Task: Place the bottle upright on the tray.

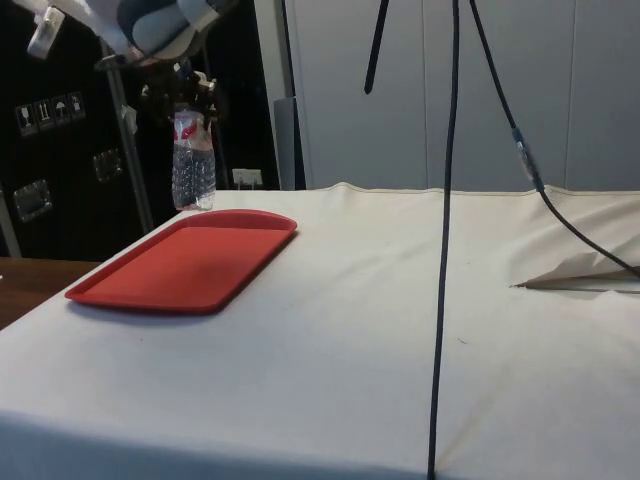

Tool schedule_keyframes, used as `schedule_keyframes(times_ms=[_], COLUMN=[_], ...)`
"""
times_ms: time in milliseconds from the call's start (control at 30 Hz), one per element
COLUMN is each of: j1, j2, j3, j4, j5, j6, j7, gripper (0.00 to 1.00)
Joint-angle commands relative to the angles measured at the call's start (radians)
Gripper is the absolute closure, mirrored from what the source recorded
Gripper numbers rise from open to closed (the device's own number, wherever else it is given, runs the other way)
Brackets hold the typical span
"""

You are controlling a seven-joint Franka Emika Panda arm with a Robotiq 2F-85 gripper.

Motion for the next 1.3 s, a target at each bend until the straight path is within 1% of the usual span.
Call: schedule_keyframes(times_ms=[0, 167, 200, 233, 267, 433, 500, 533, 567, 633, 767, 800, 833, 867, 1133, 1167, 1200, 1267], j1=[0.005, 0.009, 0.004, 0.01, 0.01, 0.013, 0.013, 0.009, 0.014, 0.013, 0.016, 0.017, 0.013, 0.017, 0.023, 0.018, 0.023, 0.024], j2=[0.007, 0.022, 0.014, 0.025, 0.03, 0.047, 0.056, 0.05, 0.059, 0.065, 0.078, 0.084, 0.078, 0.087, 0.116, 0.107, 0.12, 0.128], j3=[-0.004, 0.007, 0.01, 0.009, 0.013, 0.024, 0.032, 0.037, 0.034, 0.04, 0.048, 0.054, 0.06, 0.057, 0.078, 0.081, 0.081, 0.085], j4=[0.005, 0.007, 0.001, 0.007, 0.008, 0.015, 0.019, 0.014, 0.021, 0.024, 0.029, 0.031, 0.024, 0.031, 0.046, 0.038, 0.049, 0.055], j5=[-0.004, -0.04, -0.037, -0.047, -0.061, -0.097, -0.12, -0.12, -0.127, -0.14, -0.167, -0.183, -0.186, -0.19, -0.251, -0.249, -0.259, -0.272], j6=[0.001, -0.002, -0.001, -0.003, -0.005, -0.013, -0.02, -0.018, -0.022, -0.027, -0.038, -0.045, -0.042, -0.047, -0.083, -0.076, -0.088, -0.098], j7=[0.015, 0.056, 0.043, 0.065, 0.081, 0.12, 0.144, 0.135, 0.152, 0.165, 0.195, 0.21, 0.204, 0.217, 0.273, 0.263, 0.279, 0.289], gripper=[0.93, 0.93, 0.93, 0.93, 0.93, 0.93, 0.93, 0.93, 0.93, 0.93, 0.93, 0.93, 0.93, 0.93, 0.93, 0.93, 0.93, 0.93])
